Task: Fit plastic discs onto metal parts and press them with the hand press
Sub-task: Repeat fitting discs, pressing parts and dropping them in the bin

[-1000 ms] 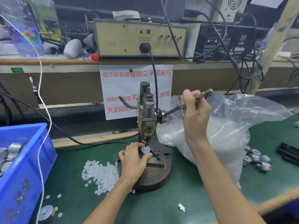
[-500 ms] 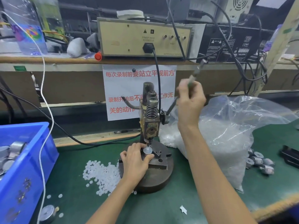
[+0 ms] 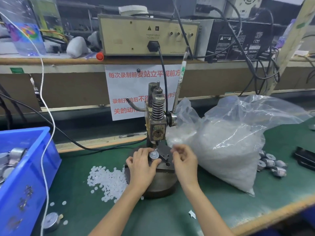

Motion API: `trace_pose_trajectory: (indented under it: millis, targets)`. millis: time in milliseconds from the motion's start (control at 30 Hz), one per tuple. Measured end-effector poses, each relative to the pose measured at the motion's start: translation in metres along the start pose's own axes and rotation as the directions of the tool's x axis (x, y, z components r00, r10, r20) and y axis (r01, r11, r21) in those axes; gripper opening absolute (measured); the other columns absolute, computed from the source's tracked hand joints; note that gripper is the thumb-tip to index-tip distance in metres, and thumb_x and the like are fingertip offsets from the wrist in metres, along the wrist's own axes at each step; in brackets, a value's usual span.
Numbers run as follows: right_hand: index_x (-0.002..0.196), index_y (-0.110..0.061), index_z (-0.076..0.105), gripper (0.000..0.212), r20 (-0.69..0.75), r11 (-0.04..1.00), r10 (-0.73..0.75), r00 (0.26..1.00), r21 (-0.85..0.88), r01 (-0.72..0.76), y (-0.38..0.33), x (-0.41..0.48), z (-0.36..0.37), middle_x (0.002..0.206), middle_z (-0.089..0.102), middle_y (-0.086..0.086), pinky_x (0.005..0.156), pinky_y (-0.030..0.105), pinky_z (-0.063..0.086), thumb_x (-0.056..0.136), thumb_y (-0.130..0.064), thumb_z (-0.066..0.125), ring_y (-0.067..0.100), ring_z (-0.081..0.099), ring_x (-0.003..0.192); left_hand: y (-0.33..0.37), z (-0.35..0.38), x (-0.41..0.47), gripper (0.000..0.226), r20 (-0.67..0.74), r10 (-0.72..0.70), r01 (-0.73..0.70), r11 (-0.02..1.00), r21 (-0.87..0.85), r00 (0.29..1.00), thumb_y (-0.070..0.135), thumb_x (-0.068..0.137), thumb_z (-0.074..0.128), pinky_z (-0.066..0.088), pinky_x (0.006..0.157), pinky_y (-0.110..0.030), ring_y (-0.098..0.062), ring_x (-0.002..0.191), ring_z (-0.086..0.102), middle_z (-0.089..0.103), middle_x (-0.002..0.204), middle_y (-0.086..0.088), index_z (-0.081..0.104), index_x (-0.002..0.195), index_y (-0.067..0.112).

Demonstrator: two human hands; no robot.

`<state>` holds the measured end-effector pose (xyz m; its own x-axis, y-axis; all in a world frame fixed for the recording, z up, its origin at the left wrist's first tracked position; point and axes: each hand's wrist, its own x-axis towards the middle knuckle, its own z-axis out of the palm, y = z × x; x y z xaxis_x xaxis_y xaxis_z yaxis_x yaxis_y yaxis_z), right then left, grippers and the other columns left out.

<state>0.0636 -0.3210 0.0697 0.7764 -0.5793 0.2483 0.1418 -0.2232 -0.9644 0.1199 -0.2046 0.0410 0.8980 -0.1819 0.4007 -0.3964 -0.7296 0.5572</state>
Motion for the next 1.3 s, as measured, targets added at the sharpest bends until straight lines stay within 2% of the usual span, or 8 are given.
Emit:
trace_pose_trajectory:
  millis: [233, 400, 533, 700, 967, 1067, 1167, 1300]
  targets:
    - [0.093, -0.018, 0.069, 0.023, 0.229, 0.969, 0.214, 0.95, 0.076, -0.237, 0.019, -0.036, -0.026, 0.084, 0.072, -0.002, 0.046, 0.018, 0.042, 0.092, -0.003, 0.052, 0.006, 0.055, 0.052, 0.003, -0.012, -0.032, 0.032, -0.092, 0.206, -0.214, 0.972, -0.094, 0.974, 0.034, 0.07, 0.079, 0.018, 0.081, -0.024, -0.006, 0.102, 0.045, 0.058, 0.102, 0.016, 0.063, 0.095, 0.025]
    - [0.094, -0.008, 0.067, 0.017, 0.361, 0.87, 0.339, 0.869, 0.231, -0.435, 0.012, -0.05, -0.055, 0.066, 0.061, 0.005, 0.044, 0.02, 0.039, 0.096, -0.01, 0.05, 0.013, 0.051, 0.049, 0.038, -0.009, -0.065, 0.031, 0.029, 0.293, -0.277, 0.926, -0.257, 0.956, 0.022, 0.073, 0.077, 0.018, 0.089, -0.01, -0.004, 0.094, 0.049, 0.058, 0.097, 0.015, 0.06, 0.098, 0.02]
    - [0.09, -0.007, 0.063, 0.016, 0.39, 0.824, 0.403, 0.828, 0.239, -0.514, 0.02, -0.066, -0.109, 0.068, 0.061, 0.008, 0.045, 0.022, 0.044, 0.096, -0.012, 0.049, 0.016, 0.052, 0.05, 0.078, -0.001, -0.094, 0.03, 0.175, 0.423, -0.354, 0.877, -0.324, 0.889, 0.018, 0.071, 0.078, 0.031, 0.079, -0.023, -0.015, 0.085, 0.054, 0.061, 0.091, 0.005, 0.062, 0.096, 0.014]
    - [0.086, -0.004, 0.063, 0.017, 0.252, 0.776, 0.513, 0.82, 0.272, -0.569, 0.048, -0.102, -0.19, 0.057, 0.057, 0.003, 0.041, 0.021, 0.041, 0.095, -0.012, 0.051, 0.016, 0.053, 0.044, 0.128, 0.036, -0.142, 0.032, 0.325, 0.559, -0.443, 0.818, -0.367, 0.763, 0.02, 0.071, 0.078, 0.033, 0.075, -0.028, -0.025, 0.085, 0.058, 0.063, 0.09, -0.004, 0.062, 0.097, 0.008]
    - [0.088, -0.011, 0.065, 0.014, 0.044, 0.653, 0.702, 0.71, 0.358, -0.668, 0.122, -0.154, -0.275, 0.063, 0.063, 0.002, 0.046, 0.02, 0.043, 0.094, -0.018, 0.056, 0.014, 0.055, 0.052, 0.177, 0.107, -0.2, 0.038, 0.626, 0.604, -0.569, 0.768, -0.293, 0.494, 0.036, 0.092, 0.054, 0.036, 0.093, -0.032, -0.019, 0.113, 0.05, 0.054, 0.121, 0.001, 0.048, 0.125, 0.019]
    - [0.092, -0.009, 0.063, 0.014, -0.137, 0.623, 0.775, 0.617, 0.329, -0.709, 0.159, -0.164, -0.296, 0.069, 0.065, 0.004, 0.046, 0.02, 0.046, 0.095, -0.019, 0.055, 0.011, 0.059, 0.05, 0.185, 0.124, -0.211, 0.039, 0.668, 0.573, -0.553, 0.785, -0.28, 0.474, 0.031, 0.095, 0.05, 0.037, 0.094, -0.032, -0.019, 0.114, 0.05, 0.053, 0.125, 0.001, 0.045, 0.131, 0.018]
    - [0.108, -0.002, 0.062, 0.025, -0.461, 0.634, 0.706, 0.538, 0.071, -0.77, 0.2, -0.177, -0.313, 0.089, 0.067, 0.008, 0.074, 0.033, 0.052, 0.096, -0.021, 0.052, 0.023, 0.067, 0.078, 0.184, 0.13, -0.216, 0.038, 0.668, 0.571, -0.534, 0.792, -0.296, 0.477, 0.021, 0.093, 0.053, 0.04, 0.091, -0.033, -0.02, 0.109, 0.053, 0.057, 0.119, 0.001, 0.047, 0.13, 0.017]
    - [0.13, -0.002, 0.052, 0.035, -0.492, 0.574, 0.637, 0.594, -0.212, -0.791, 0.226, -0.196, -0.321, 0.1, 0.066, 0.014, 0.065, 0.02, 0.039, 0.097, -0.015, 0.047, 0.03, 0.063, 0.092, 0.175, 0.131, -0.214, 0.036, 0.665, 0.562, -0.509, 0.805, -0.304, 0.491, 0.016, 0.09, 0.054, 0.042, 0.088, -0.031, -0.019, 0.101, 0.056, 0.06, 0.113, 0.003, 0.052, 0.126, 0.018]
